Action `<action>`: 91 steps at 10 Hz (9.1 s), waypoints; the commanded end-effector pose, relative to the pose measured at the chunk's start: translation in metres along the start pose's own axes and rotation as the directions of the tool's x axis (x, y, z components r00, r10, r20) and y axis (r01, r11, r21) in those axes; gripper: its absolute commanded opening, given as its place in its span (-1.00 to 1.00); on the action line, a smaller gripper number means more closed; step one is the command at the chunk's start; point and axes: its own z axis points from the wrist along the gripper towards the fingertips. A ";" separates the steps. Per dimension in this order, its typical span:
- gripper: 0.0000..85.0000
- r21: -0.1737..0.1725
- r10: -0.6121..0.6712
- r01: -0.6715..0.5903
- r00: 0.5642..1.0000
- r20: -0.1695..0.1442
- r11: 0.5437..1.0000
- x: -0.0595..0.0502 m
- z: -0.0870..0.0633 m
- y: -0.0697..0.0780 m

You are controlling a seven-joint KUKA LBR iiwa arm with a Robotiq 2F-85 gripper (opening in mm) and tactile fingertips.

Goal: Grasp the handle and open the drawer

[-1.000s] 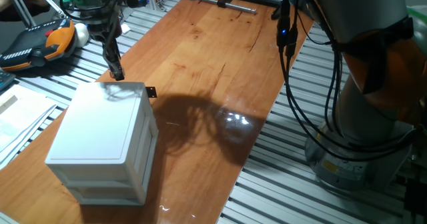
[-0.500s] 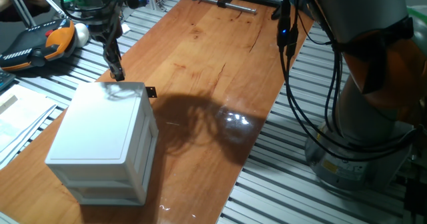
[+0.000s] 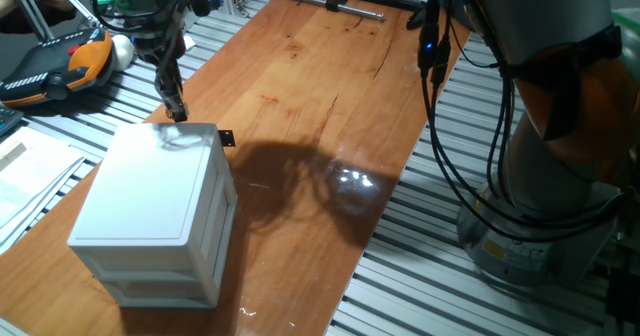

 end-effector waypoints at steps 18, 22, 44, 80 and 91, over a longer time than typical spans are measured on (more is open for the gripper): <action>-0.51 0.003 0.043 -0.043 0.999 0.003 0.999 0.001 0.003 -0.002; -0.50 0.003 0.049 -0.049 0.999 -0.002 0.999 0.002 0.003 -0.002; -0.45 -0.001 0.110 -0.110 0.994 -0.015 0.994 0.008 0.016 0.000; -0.98 -0.013 0.101 -0.101 0.995 -0.013 0.995 0.004 0.017 0.016; -0.98 -0.025 0.091 -0.091 0.996 -0.005 0.996 -0.001 0.014 0.035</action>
